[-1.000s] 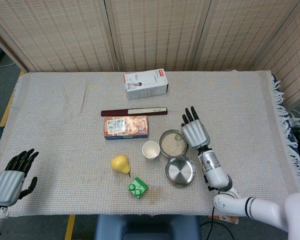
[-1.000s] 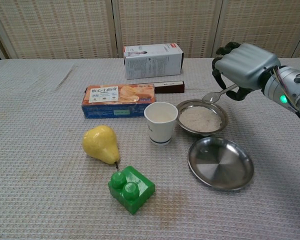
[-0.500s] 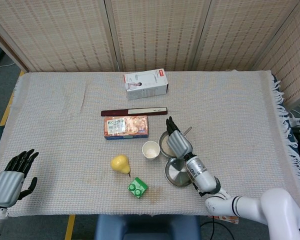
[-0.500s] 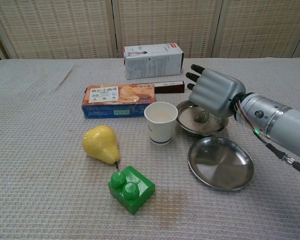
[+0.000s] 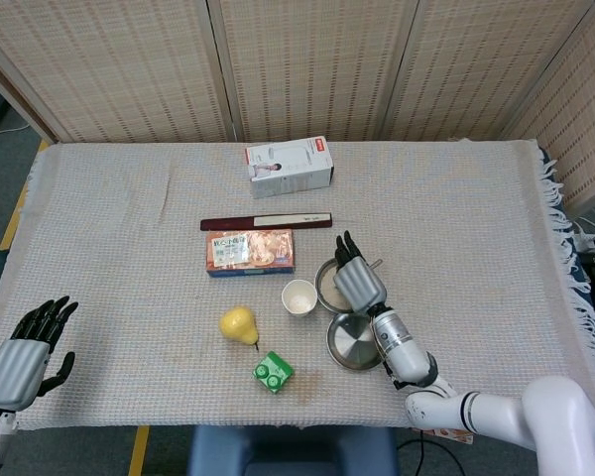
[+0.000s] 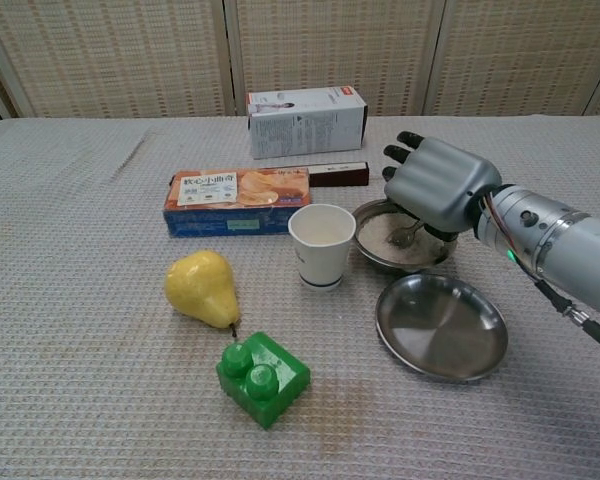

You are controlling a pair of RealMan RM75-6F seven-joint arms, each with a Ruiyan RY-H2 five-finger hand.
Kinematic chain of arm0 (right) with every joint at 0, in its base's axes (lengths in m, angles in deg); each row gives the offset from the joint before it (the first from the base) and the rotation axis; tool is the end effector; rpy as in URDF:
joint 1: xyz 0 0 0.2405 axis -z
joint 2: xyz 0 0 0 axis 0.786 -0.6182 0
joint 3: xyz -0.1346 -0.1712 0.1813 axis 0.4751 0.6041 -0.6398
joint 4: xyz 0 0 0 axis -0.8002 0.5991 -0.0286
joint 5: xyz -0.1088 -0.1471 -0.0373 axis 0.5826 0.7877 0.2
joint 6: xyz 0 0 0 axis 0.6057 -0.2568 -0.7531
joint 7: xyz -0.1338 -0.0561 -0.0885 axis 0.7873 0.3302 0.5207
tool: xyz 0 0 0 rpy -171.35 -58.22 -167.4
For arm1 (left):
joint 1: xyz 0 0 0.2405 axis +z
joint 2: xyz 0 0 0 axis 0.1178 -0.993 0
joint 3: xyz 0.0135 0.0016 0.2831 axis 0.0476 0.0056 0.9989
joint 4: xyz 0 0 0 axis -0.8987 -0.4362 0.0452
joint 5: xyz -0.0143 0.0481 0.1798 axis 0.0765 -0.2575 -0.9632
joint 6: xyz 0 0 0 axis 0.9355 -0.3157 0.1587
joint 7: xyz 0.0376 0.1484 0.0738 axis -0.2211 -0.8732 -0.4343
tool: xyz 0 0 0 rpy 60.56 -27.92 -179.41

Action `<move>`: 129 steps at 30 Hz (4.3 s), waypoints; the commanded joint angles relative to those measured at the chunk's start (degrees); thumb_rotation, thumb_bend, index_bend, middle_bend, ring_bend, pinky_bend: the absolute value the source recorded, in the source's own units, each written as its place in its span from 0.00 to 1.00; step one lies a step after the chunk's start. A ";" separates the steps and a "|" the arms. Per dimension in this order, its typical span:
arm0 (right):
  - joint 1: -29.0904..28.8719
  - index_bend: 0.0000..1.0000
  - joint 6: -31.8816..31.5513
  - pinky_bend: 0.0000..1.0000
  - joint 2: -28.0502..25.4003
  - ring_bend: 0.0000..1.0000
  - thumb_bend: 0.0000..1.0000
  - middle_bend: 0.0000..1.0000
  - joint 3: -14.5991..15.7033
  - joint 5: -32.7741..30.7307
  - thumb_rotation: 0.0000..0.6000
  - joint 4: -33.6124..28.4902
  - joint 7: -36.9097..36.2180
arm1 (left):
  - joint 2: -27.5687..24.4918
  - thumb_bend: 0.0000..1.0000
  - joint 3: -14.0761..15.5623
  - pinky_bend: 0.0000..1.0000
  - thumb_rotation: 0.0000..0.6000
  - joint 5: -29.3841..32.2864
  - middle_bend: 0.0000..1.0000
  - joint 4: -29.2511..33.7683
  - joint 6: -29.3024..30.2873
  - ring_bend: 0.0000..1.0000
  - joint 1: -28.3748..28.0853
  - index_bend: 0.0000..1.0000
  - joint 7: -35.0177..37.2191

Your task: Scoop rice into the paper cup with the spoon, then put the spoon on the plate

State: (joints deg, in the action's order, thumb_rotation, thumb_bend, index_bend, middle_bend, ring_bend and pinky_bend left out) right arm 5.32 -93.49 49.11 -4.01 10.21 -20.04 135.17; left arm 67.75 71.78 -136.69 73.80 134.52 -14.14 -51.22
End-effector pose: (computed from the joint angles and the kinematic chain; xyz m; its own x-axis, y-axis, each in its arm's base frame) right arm -0.1597 -0.3911 -0.0505 0.9542 0.1427 0.2631 -0.1853 -0.4087 0.8937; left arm -0.3188 0.2082 0.1697 0.4742 0.0710 0.8776 0.8764 -0.1335 -0.4628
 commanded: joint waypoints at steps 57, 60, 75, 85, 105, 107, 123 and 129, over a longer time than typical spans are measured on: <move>-1.25 0.72 -3.80 0.00 -1.65 0.00 0.37 0.22 -6.87 1.04 1.00 -12.54 -19.13 | -0.47 0.48 0.26 0.13 1.00 0.04 0.00 0.66 -0.09 0.00 0.21 0.00 -0.01; -2.12 0.73 -4.83 0.00 -1.36 0.00 0.37 0.22 -5.66 2.18 1.00 -11.95 -14.47 | -0.61 0.48 0.33 0.13 1.00 -0.26 0.00 0.66 0.28 0.00 0.35 0.00 0.25; -5.63 0.72 -4.85 0.00 0.65 0.00 0.37 0.22 -3.35 -0.47 1.00 -12.41 0.73 | -0.60 0.48 0.64 0.13 1.00 -1.10 0.00 0.89 0.89 0.00 0.67 0.00 -0.21; -9.56 0.72 -5.76 0.00 -2.48 0.00 0.37 0.22 1.13 -0.68 1.00 -16.62 22.00 | -0.10 0.48 0.03 0.13 1.00 -0.22 0.00 0.31 1.17 0.00 0.86 0.00 -1.18; -14.27 0.72 -5.78 0.00 -5.60 0.00 0.37 0.22 7.41 2.32 1.00 -20.00 38.53 | -0.09 0.48 0.39 0.13 1.00 -0.75 0.00 0.77 1.02 0.00 0.93 0.00 -1.78; -14.28 0.73 -5.89 0.00 -5.42 0.00 0.37 0.22 7.66 2.75 1.00 -19.77 38.61 | -0.14 0.48 0.42 0.13 1.00 -0.86 0.00 0.89 1.24 0.00 1.04 0.00 -1.79; -0.78 0.71 -20.17 0.00 -4.15 0.01 0.37 0.23 1.52 0.72 1.00 -22.51 8.24 | -0.28 0.48 0.82 0.13 1.00 -1.93 0.00 1.20 2.10 0.00 1.45 0.00 -1.80; 6.60 0.66 -22.20 0.00 -7.17 0.01 0.37 0.24 4.17 2.77 1.00 -22.26 -8.28 | -0.22 0.48 0.72 0.13 1.00 -1.63 0.00 1.20 2.02 0.00 1.52 0.00 -1.66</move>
State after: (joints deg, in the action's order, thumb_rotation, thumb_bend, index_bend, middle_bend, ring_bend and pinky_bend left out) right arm 5.29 -112.87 43.84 -0.20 12.48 -41.40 138.02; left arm 67.50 72.54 -138.43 75.02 136.62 -12.62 -52.90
